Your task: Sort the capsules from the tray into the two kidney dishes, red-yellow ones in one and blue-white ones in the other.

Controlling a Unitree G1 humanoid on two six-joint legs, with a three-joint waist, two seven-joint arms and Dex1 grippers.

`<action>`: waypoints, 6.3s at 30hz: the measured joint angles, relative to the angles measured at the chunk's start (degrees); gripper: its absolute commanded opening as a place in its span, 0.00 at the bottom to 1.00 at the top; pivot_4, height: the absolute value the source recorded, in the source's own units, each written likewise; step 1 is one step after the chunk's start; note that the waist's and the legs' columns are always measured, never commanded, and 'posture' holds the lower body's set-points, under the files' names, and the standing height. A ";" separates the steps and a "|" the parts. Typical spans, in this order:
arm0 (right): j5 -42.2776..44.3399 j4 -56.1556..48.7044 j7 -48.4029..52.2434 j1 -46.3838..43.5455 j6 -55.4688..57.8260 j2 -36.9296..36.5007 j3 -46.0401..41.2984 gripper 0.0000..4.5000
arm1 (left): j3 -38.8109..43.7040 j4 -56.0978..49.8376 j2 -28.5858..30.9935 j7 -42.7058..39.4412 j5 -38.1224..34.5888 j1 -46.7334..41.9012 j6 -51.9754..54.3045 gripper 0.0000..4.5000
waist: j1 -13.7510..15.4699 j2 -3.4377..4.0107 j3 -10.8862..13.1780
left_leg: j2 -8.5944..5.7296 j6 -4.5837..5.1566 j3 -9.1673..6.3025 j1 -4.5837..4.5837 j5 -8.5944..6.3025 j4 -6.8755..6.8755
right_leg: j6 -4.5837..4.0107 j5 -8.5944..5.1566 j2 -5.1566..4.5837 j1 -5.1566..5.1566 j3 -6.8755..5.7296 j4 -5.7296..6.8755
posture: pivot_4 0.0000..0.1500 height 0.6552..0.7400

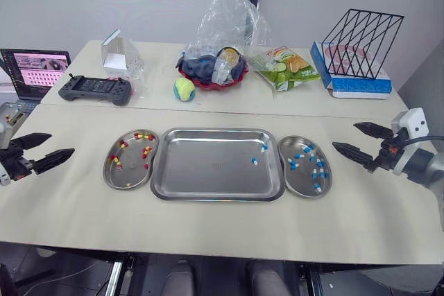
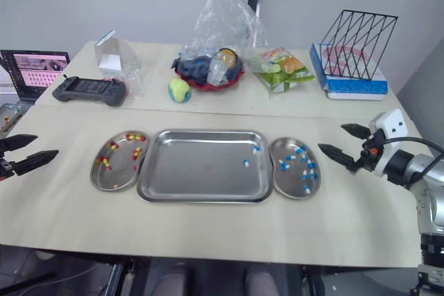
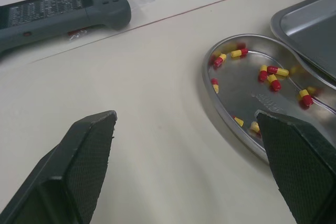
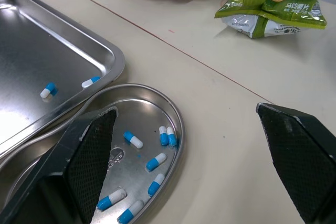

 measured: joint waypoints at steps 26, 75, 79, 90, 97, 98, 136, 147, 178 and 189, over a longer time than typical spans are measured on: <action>-2.24 13.27 1.58 0.18 -9.19 -0.65 -2.11 1.00 | 5.00 -3.54 -3.57 1.42 -4.07 10.11 -3.32 0.99 | -1.21 0.02 0.00 | 0.01 0.00 0.05 0.11 -0.01 -0.10 | -0.05 -0.03 0.01 0.00 0.01 0.10 | 1.00 0.73; -8.11 -23.59 -38.45 -12.01 36.50 30.46 31.35 1.00 | 5.23 -40.38 -7.32 -2.92 -14.55 26.16 12.98 0.99 | -2.62 -0.02 0.01 | 0.18 -0.02 -0.03 -0.01 -0.01 -0.22 | -0.28 -0.17 0.12 -0.22 -0.14 0.24 | 1.00 0.73; -9.47 -24.44 -39.31 -11.12 37.95 30.46 32.17 1.00 | 5.26 -40.60 -7.32 -2.42 -14.62 26.38 12.98 0.99 | -2.73 -0.02 0.01 | 0.18 -0.02 -0.03 0.00 -0.01 -0.24 | -0.28 -0.18 0.12 -0.22 -0.14 0.23 | 1.00 0.73; -12.47 -25.15 -42.76 -9.66 40.63 33.88 34.28 0.50 | 5.26 -40.11 -7.31 -2.25 -14.44 26.15 12.85 1.00 | -2.95 -0.05 -0.01 | 0.19 -0.02 -0.05 0.06 -0.01 -0.33 | -0.29 -0.18 0.13 -0.22 -0.14 0.21 | 1.00 0.73; -12.62 -26.07 -43.40 -9.62 42.03 34.87 34.53 0.01 | 4.97 -39.95 -6.81 -2.20 -13.98 25.34 13.09 1.00 | -3.01 -0.05 -0.01 | 0.19 -0.02 -0.04 0.06 -0.01 -0.40 | -0.30 -0.19 0.13 -0.22 -0.14 0.19 | 1.00 0.73; -12.86 -26.21 -43.37 -9.63 42.03 34.77 34.64 0.01 | 4.86 -39.73 -6.53 -2.20 -13.59 25.20 13.14 1.00 | -3.01 -0.05 -0.01 | 0.18 -0.02 -0.05 0.07 -0.01 -0.40 | -0.30 -0.19 0.12 -0.21 -0.14 0.18 | 1.00 0.73; -4.24 -12.72 -11.35 -5.12 25.17 7.63 16.44 0.61 | 1.22 -35.59 -7.32 -1.86 -12.32 19.18 8.21 1.00 | -2.68 -0.07 0.02 | 0.17 -0.01 -0.02 0.08 -0.01 -0.66 | -0.30 -0.18 0.09 -0.15 -0.15 -0.16 | 1.00 0.73; -2.82 -1.01 -8.33 -7.09 15.69 3.84 6.27 1.00 | 1.38 -28.54 -8.67 0.46 -9.95 18.65 3.28 1.00 | -2.54 -0.07 0.02 | 0.16 -0.01 -0.01 0.10 -0.01 -0.66 | -0.31 -0.18 0.08 -0.12 -0.15 -0.19 | 1.00 0.73; -2.70 23.15 -8.32 1.13 -11.91 5.32 -7.72 1.00 | 4.13 -8.87 -8.67 6.87 -6.09 17.13 -9.93 1.00 | -3.07 0.02 0.02 | 0.14 -0.01 0.02 0.32 -0.01 -0.70 | -0.30 -0.18 0.07 0.06 -0.12 -0.11 | 1.00 0.73; -2.24 19.98 -8.17 0.60 -10.50 5.32 -7.11 1.00 | 4.13 -8.84 -8.64 6.80 -6.10 17.03 -9.98 1.00 | -3.00 0.02 0.01 | 0.14 -0.02 0.02 0.32 -0.01 -0.70 | -0.30 -0.18 0.07 0.06 -0.12 -0.11 | 1.00 0.73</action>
